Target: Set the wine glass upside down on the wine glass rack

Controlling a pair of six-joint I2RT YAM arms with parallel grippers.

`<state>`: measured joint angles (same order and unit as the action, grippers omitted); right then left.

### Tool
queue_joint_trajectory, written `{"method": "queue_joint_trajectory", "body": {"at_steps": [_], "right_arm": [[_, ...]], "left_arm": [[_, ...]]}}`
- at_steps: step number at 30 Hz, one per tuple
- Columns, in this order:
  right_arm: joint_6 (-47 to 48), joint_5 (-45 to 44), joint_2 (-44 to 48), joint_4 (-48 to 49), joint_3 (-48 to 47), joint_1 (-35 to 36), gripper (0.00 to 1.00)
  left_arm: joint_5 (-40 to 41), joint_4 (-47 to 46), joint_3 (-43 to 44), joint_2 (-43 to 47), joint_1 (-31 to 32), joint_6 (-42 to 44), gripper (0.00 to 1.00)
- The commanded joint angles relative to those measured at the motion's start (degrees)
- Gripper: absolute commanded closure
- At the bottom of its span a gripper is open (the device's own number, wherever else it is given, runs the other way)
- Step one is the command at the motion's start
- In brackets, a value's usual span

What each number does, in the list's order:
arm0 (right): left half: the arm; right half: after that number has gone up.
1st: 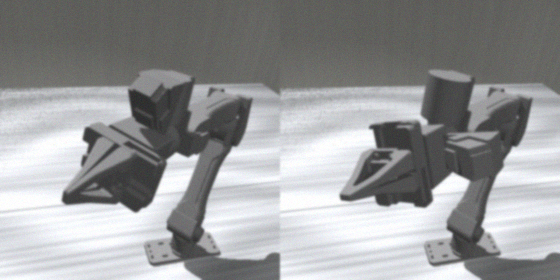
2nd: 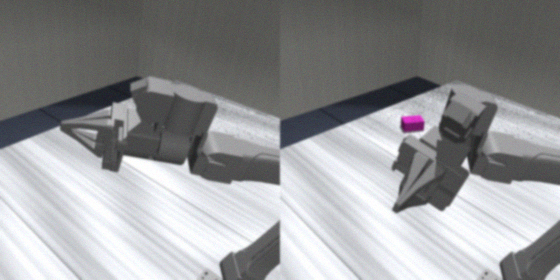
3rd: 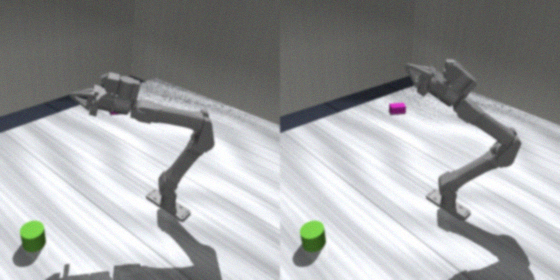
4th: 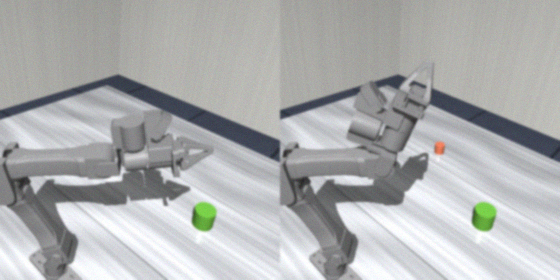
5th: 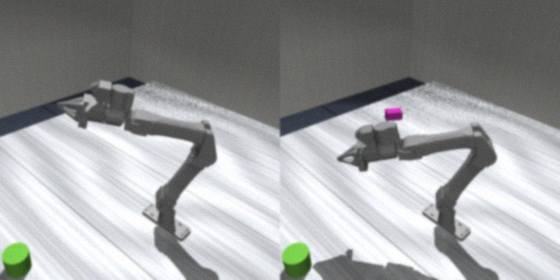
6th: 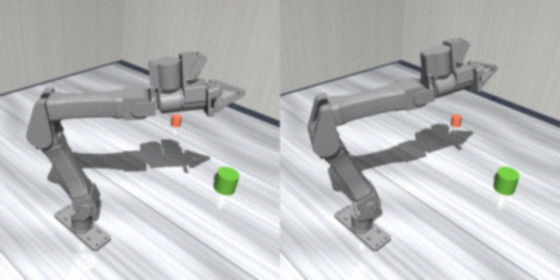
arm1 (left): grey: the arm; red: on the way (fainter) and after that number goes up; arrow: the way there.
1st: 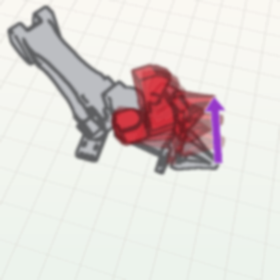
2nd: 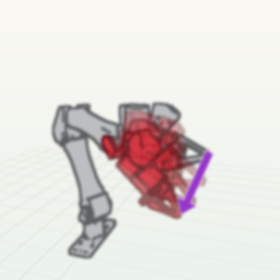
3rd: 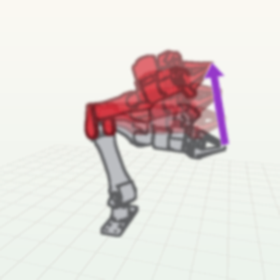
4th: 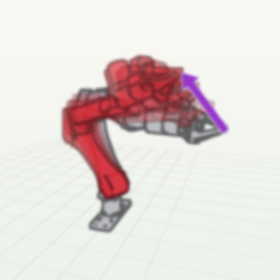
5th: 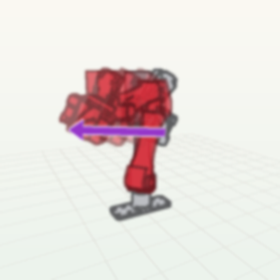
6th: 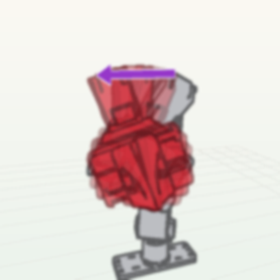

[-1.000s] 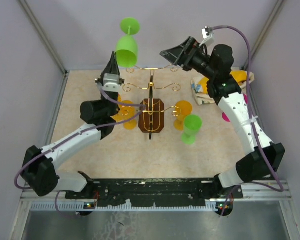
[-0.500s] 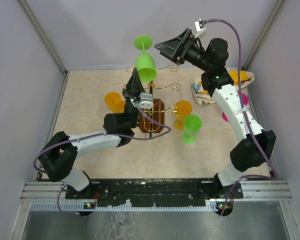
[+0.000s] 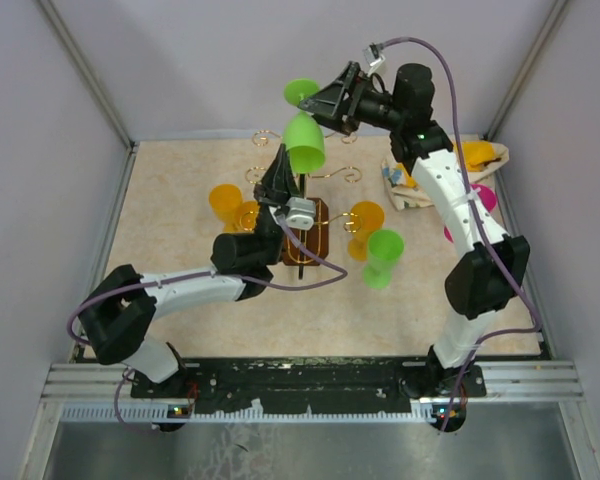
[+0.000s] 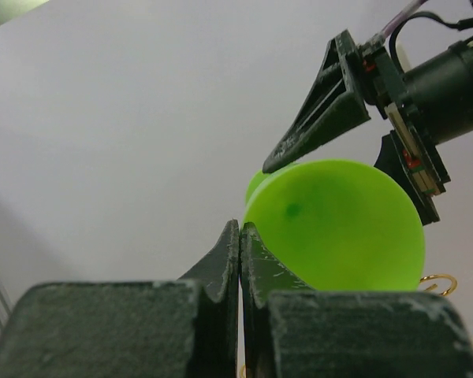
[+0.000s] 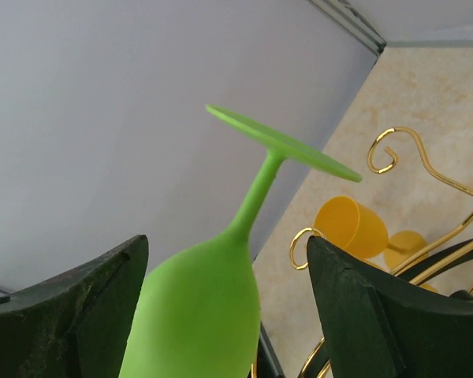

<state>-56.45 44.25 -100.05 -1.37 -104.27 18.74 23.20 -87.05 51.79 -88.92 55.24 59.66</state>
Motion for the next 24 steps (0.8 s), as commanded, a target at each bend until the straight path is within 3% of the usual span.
{"method": "queue_joint_trajectory", "body": {"at_steps": [1, 7, 24], "right_arm": [[4.0, 4.6, -1.1, -5.3, -5.0, 0.3, 0.2], [2.5, 7.6, -2.5, -3.7, -5.3, 0.3, 0.32], [-0.3, 10.1, -3.1, 0.8, -3.6, 0.3, 0.85]], "left_arm": [[-1.3, -15.4, -0.5, 1.6, 0.7, 0.4, 1.0], [-1.9, -15.3, -1.4, 1.8, 0.7, 0.4, 1.0], [-2.2, -15.4, -2.8, 3.2, 0.7, -1.4, 0.94]]}}
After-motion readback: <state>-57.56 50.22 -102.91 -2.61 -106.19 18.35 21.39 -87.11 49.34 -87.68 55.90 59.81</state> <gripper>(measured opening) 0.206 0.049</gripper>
